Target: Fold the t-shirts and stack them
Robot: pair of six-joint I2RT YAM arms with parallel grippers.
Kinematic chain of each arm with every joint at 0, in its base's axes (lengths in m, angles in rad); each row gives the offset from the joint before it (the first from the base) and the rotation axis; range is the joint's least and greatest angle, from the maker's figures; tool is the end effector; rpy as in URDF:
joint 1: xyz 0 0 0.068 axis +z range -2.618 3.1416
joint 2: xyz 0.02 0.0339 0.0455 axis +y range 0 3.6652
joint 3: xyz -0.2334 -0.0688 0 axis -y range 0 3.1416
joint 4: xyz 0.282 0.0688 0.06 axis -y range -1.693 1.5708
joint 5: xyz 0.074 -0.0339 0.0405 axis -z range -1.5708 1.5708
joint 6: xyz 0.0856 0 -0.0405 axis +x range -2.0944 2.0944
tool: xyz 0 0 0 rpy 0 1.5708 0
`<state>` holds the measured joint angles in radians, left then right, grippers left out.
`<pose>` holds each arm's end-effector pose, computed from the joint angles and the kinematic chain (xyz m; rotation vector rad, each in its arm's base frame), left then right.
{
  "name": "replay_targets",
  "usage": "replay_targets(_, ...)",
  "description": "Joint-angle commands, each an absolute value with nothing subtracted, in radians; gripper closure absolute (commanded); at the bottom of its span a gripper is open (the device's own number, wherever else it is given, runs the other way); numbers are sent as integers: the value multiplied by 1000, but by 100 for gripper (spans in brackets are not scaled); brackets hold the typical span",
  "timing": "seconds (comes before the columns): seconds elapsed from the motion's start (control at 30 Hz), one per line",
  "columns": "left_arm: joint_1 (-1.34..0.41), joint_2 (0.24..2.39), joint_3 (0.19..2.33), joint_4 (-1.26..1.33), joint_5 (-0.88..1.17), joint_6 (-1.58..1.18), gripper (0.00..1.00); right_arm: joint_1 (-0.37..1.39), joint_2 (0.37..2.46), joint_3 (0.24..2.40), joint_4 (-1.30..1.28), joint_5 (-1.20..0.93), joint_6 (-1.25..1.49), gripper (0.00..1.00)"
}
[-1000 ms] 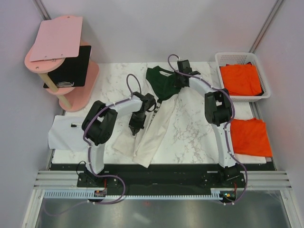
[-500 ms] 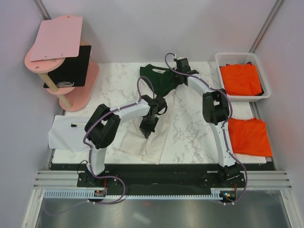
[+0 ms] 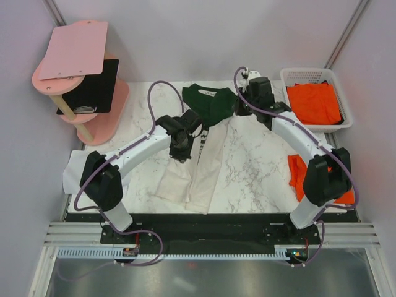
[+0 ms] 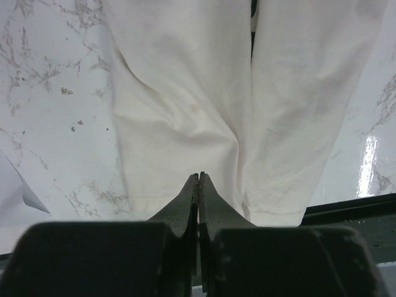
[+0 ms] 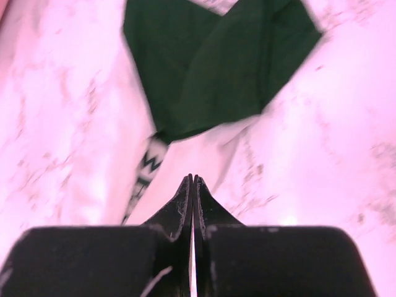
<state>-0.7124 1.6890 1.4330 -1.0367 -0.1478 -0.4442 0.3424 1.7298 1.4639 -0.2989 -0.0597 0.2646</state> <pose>0.2951 -0.2382 0.1793 0.3491 2.8070 -0.0410 0.4499 0.1658 0.2424 -0.1196 2.1604 0.4174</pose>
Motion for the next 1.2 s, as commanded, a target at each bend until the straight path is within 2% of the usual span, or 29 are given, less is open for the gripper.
replay_targets(0.0,-666,1640,1349,-991,-115,-494,98,480,1629,1297,-328,-167,328,100)
replay_targets(0.27,-519,1506,1095,-715,279,-517,98,735,1525,1052,-327,-135,443,100)
replay_targets(0.53,-430,1529,1000,-618,340,-520,98,894,1520,911,-310,-92,548,100)
replay_targets(0.9,-407,1566,980,-594,371,-502,98,1008,1686,897,-224,-52,611,100)
replay_targets(1.07,-394,1543,960,-595,367,-494,98,1009,1739,930,-323,-6,635,100)
replay_targets(1.17,-377,1531,957,-603,362,-485,98,1006,1764,948,-426,99,673,100)
